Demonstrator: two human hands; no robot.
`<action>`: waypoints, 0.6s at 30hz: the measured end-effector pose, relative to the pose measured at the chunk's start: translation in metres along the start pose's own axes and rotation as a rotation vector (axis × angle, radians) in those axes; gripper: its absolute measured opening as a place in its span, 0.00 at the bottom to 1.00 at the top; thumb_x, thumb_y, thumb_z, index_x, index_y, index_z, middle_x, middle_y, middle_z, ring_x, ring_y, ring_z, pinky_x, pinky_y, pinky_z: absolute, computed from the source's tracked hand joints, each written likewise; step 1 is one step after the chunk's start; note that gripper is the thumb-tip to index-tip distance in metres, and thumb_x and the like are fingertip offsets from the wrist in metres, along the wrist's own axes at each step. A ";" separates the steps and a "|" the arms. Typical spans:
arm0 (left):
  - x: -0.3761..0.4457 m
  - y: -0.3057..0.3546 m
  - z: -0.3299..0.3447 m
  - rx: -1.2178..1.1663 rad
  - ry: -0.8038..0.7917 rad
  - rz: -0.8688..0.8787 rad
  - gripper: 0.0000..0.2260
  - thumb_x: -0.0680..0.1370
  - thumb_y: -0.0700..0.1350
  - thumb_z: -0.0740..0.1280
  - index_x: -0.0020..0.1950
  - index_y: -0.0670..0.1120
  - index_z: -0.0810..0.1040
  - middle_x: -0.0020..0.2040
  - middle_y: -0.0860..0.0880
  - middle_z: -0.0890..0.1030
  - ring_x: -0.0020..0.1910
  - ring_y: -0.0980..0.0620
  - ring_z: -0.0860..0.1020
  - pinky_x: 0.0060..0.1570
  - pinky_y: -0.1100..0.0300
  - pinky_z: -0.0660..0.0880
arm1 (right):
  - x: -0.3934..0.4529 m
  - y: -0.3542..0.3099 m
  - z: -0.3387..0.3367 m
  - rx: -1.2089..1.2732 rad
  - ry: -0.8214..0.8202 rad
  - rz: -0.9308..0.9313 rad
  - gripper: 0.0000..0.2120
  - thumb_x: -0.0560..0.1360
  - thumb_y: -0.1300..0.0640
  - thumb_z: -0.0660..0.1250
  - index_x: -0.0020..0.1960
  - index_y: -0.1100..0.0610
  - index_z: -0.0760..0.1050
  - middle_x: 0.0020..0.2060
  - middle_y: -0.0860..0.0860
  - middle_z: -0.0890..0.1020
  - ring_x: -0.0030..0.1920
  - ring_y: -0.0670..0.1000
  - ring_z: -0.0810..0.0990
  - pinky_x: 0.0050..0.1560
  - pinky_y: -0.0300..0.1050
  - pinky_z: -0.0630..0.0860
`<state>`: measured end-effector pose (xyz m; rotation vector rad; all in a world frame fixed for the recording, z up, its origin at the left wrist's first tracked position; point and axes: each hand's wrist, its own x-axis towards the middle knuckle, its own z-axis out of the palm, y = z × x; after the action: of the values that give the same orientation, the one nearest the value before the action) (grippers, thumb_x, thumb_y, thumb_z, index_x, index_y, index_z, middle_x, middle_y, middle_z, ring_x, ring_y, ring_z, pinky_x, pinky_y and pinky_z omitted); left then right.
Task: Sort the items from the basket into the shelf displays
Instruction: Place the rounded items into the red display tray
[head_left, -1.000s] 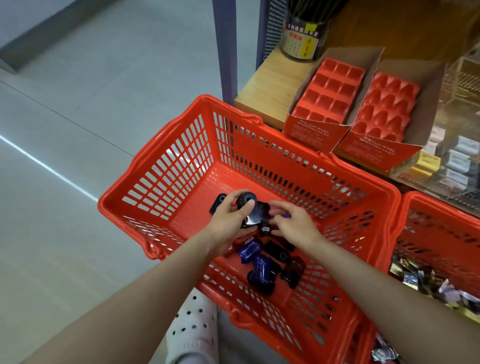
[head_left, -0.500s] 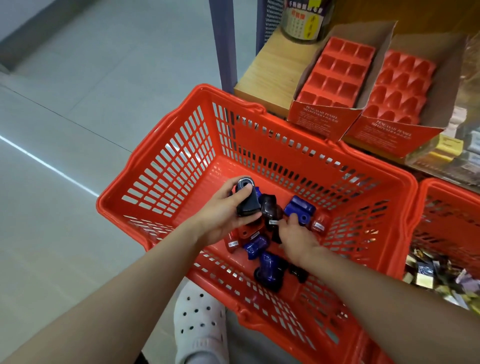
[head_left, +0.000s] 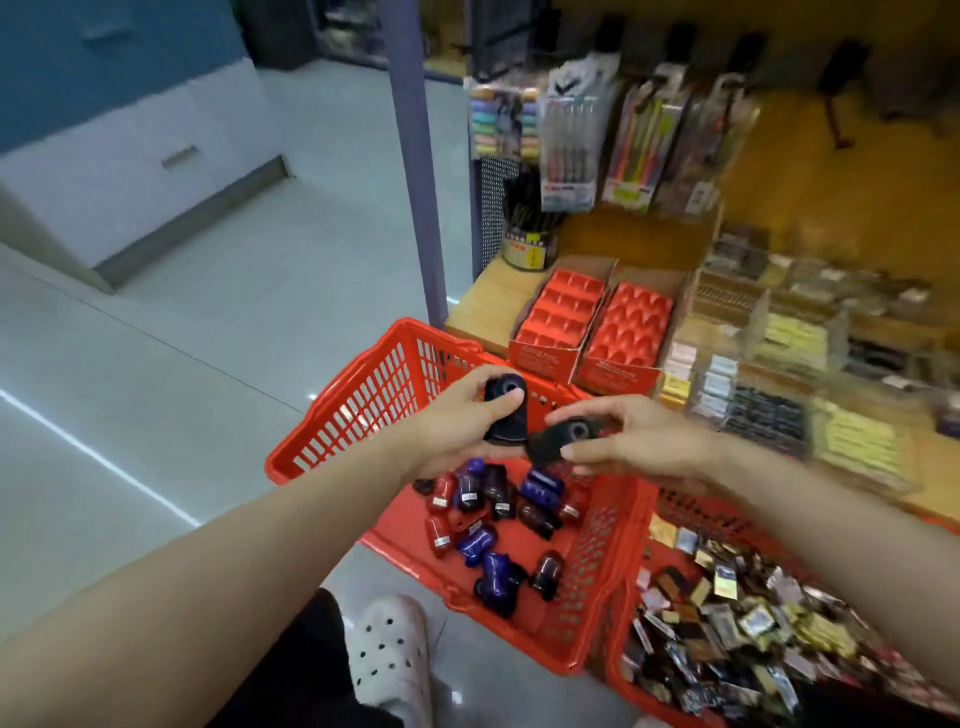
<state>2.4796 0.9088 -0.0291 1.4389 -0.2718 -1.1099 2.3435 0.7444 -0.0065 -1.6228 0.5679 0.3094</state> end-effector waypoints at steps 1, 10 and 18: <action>-0.010 0.010 0.007 0.017 -0.012 0.024 0.06 0.82 0.42 0.65 0.58 0.50 0.76 0.57 0.41 0.79 0.53 0.44 0.83 0.45 0.50 0.83 | -0.013 -0.009 -0.002 -0.006 0.000 -0.024 0.13 0.71 0.65 0.75 0.53 0.52 0.85 0.54 0.54 0.81 0.45 0.49 0.86 0.44 0.39 0.81; -0.051 0.022 0.032 -0.013 0.008 0.186 0.09 0.81 0.42 0.66 0.61 0.51 0.77 0.54 0.45 0.80 0.50 0.47 0.83 0.48 0.48 0.82 | -0.063 -0.019 -0.006 0.141 0.215 -0.181 0.14 0.71 0.61 0.75 0.56 0.56 0.80 0.49 0.55 0.86 0.55 0.53 0.83 0.68 0.55 0.72; -0.029 0.011 0.058 -0.093 -0.091 0.061 0.10 0.85 0.47 0.57 0.64 0.53 0.74 0.57 0.46 0.83 0.51 0.47 0.84 0.48 0.52 0.81 | -0.047 -0.013 0.004 0.232 0.266 -0.235 0.14 0.76 0.65 0.70 0.60 0.57 0.78 0.54 0.57 0.83 0.46 0.44 0.84 0.43 0.36 0.80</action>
<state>2.4264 0.8895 0.0047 1.2919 -0.3221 -1.1253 2.3118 0.7573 0.0281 -1.4952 0.5826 -0.1449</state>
